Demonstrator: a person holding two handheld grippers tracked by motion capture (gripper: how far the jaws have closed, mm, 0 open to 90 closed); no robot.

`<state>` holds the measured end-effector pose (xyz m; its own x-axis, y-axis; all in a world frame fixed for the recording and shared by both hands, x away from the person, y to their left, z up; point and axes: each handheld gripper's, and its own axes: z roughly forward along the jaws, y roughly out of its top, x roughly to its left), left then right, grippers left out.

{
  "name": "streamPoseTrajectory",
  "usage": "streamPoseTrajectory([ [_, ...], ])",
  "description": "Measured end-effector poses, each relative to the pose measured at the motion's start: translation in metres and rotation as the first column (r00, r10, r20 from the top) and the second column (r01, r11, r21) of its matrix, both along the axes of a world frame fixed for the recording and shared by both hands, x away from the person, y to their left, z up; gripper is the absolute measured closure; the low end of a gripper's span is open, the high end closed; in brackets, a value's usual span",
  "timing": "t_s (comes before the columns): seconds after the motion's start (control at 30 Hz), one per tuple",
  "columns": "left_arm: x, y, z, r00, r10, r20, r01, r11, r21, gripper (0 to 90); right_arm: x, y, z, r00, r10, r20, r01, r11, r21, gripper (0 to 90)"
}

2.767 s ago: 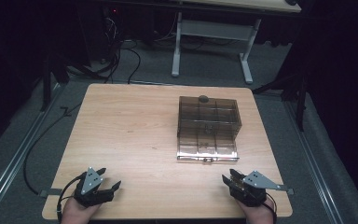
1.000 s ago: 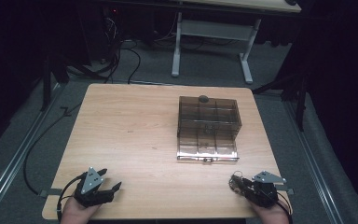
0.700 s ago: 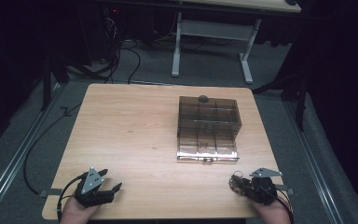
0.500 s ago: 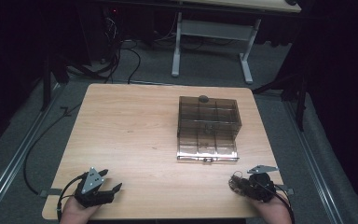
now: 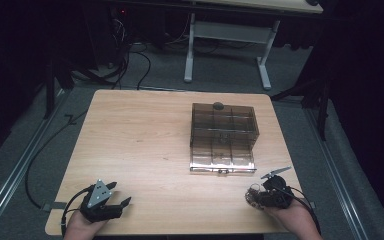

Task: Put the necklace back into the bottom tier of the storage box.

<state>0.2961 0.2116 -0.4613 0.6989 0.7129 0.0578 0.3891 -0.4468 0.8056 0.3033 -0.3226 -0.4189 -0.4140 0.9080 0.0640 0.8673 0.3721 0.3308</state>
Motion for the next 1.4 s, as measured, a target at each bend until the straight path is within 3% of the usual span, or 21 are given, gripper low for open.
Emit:
streamPoseTrajectory([
  [0.33,0.0,0.0,0.0,1.0,-0.004,-0.003,0.004,1.0,0.002,25.8,0.013,0.004,0.004,0.9932,0.039,-0.11,-0.046,0.997,-0.063,69.7],
  [0.73,0.0,0.0,0.0,0.9999,-0.009,-0.005,0.01,1.0,0.002,25.9,0.027,0.014,0.006,0.9738,0.064,-0.218,-0.09,0.99,-0.109,77.2],
  [1.13,0.0,0.0,0.0,0.9999,-0.013,-0.003,0.013,0.9999,0.007,25.9,0.034,0.02,0.008,0.9654,0.075,-0.25,-0.105,0.988,-0.109,82.5],
  [1.4,0.0,0.0,0.0,0.9999,-0.015,-0.007,0.015,0.9999,0.008,25.9,0.04,0.021,0.023,0.9634,0.076,-0.257,-0.103,0.99,-0.094,82.5],
])
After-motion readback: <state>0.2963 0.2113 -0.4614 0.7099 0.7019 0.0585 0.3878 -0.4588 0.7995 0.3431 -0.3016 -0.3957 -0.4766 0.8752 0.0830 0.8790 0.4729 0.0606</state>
